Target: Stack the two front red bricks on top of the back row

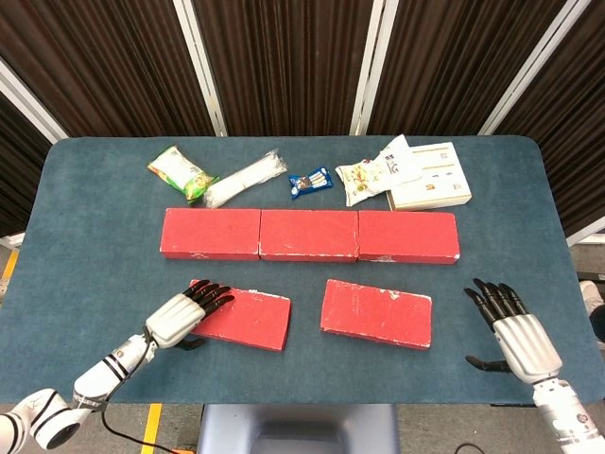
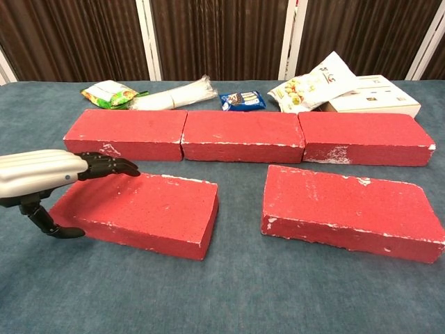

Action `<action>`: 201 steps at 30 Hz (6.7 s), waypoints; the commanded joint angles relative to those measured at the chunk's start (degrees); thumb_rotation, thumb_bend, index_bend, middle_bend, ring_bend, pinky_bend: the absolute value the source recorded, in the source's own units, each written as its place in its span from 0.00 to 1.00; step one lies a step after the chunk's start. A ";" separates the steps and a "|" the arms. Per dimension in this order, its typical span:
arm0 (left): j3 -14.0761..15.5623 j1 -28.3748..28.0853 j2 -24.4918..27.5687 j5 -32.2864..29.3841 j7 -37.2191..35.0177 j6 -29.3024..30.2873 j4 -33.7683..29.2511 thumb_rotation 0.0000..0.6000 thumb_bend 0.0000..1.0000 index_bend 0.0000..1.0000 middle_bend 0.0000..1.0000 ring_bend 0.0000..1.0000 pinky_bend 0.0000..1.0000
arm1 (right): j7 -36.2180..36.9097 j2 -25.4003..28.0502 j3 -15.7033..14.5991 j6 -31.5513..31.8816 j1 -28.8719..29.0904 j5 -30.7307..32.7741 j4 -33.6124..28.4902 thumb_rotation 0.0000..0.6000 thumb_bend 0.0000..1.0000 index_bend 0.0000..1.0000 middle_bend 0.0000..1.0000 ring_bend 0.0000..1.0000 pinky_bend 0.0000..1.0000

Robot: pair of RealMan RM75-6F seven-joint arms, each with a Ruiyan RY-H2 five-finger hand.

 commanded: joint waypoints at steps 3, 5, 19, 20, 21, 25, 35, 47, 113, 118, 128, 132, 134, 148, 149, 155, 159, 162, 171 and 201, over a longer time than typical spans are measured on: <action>0.03 -1.15 0.21 -0.53 0.89 -1.05 -0.74 1.00 0.27 0.00 0.00 0.00 0.00 | -0.35 -0.11 0.03 -0.43 0.18 0.21 -0.01 1.00 0.10 0.00 0.00 0.00 0.00; -0.08 -1.79 0.35 -1.17 1.03 -1.96 -1.04 1.00 0.27 0.00 0.00 0.00 0.00 | -0.31 -0.05 -0.08 -0.86 0.38 0.18 -0.02 1.00 0.10 0.00 0.00 0.00 0.00; -0.57 -4.87 1.04 -5.36 1.16 -6.69 -0.98 1.00 0.27 0.00 0.00 0.00 0.00 | -0.84 -0.20 0.23 -0.75 0.29 1.04 -0.09 1.00 0.10 0.00 0.00 0.00 0.00; -0.56 -5.07 1.12 -5.52 1.08 -6.97 -1.04 1.00 0.27 0.00 0.00 0.00 0.00 | -0.94 -0.22 0.22 -0.76 0.27 1.07 -0.10 1.00 0.10 0.00 0.00 0.00 0.00; -0.55 -5.27 1.18 -5.66 1.06 -7.24 -1.06 1.00 0.26 0.00 0.00 0.00 0.00 | -1.04 -0.23 0.22 -0.78 0.26 1.11 -0.12 1.00 0.10 0.00 0.00 0.00 0.00; -0.52 -6.12 1.31 -6.27 1.05 -8.30 -1.18 1.00 0.27 0.00 0.00 0.00 0.00 | -1.34 -0.31 0.27 -0.85 0.24 1.33 -0.17 1.00 0.10 0.00 0.00 0.00 0.00; -0.58 -7.21 1.42 -7.80 1.57 -9.47 -2.04 1.00 0.26 0.00 0.30 0.16 0.17 | -1.67 -0.41 0.16 -1.34 0.44 1.38 -0.27 1.00 0.10 0.00 0.00 0.00 0.00; -0.72 -5.31 1.40 -6.47 2.57 -2.70 -3.47 1.00 0.28 0.00 0.78 0.68 0.74 | -0.61 0.09 -0.30 -0.46 0.17 0.23 -0.31 1.00 0.10 0.00 0.00 0.00 0.00; -16.21 -23.94 -9.58 -44.51 23.56 -16.07 10.02 1.00 0.32 0.00 0.49 0.34 0.35 | 8.52 3.78 -0.24 1.74 -0.48 -0.35 1.03 1.00 0.10 0.00 0.00 0.00 0.00; -15.92 -23.88 -9.97 -42.64 21.30 -16.54 11.50 1.00 0.32 0.00 0.40 0.26 0.32 | 8.68 3.80 -0.32 1.80 -0.50 -0.63 0.96 1.00 0.10 0.00 0.00 0.00 0.00; -15.72 -24.04 -10.12 -40.91 18.46 -17.66 13.03 1.00 0.30 0.00 0.15 0.07 0.19 | 8.78 3.95 -0.13 1.95 -0.64 -0.33 0.97 1.00 0.10 0.00 0.00 0.00 0.00; -15.52 -24.18 -10.11 -40.24 17.86 -18.05 13.48 1.00 0.31 0.00 0.11 0.02 0.15 | 8.91 3.96 -0.08 1.95 -0.67 -0.25 0.91 1.00 0.10 0.00 0.00 0.00 0.00; -15.24 -24.30 -9.82 -40.11 17.66 -18.82 13.48 1.00 0.31 0.00 0.08 0.01 0.14 | 8.91 3.89 0.01 2.16 -0.75 -0.23 0.96 1.00 0.10 0.00 0.00 0.00 0.00; -14.79 -24.28 -9.41 -39.08 15.95 -19.55 13.69 1.00 0.28 0.00 0.00 0.00 0.06 | 8.26 3.66 0.26 1.85 -0.74 0.24 0.85 1.00 0.10 0.00 0.00 0.00 0.00; -14.75 -24.27 -9.30 -39.07 15.88 -19.65 13.53 1.00 0.28 0.00 0.00 0.00 0.06 | 8.28 3.66 0.30 1.94 -0.79 0.30 0.87 1.00 0.10 0.00 0.00 0.00 0.00; -14.83 -24.06 -8.68 -38.76 15.63 -18.89 12.02 1.00 0.28 0.00 0.00 0.00 0.06 | 8.36 3.68 0.36 2.18 -0.92 0.28 0.89 1.00 0.10 0.00 0.00 0.00 0.00; -14.66 -22.79 -6.80 -36.55 15.74 -15.43 8.15 1.00 0.28 0.00 0.00 0.00 0.05 | 8.24 3.44 0.35 2.22 -0.86 -0.01 1.02 1.00 0.10 0.00 0.00 0.00 0.00; -13.24 -20.10 -3.70 -32.74 16.46 -10.24 2.96 1.00 0.28 0.00 0.00 0.00 0.05 | 9.28 3.15 0.04 1.82 -0.31 -1.25 1.38 1.00 0.10 0.00 0.00 0.00 0.00; 2.09 0.86 7.16 -18.46 18.08 14.15 -9.85 1.00 0.27 0.00 0.00 0.00 0.05 | 11.97 -4.96 0.08 -4.18 3.89 -2.50 3.12 1.00 0.10 0.00 0.00 0.00 0.00; 0.41 17.56 5.27 -14.18 0.90 25.18 5.28 1.00 0.29 0.00 0.00 0.00 0.05 | -33.86 -22.23 8.51 -22.31 23.17 39.39 -9.22 1.00 0.10 0.00 0.00 0.00 0.00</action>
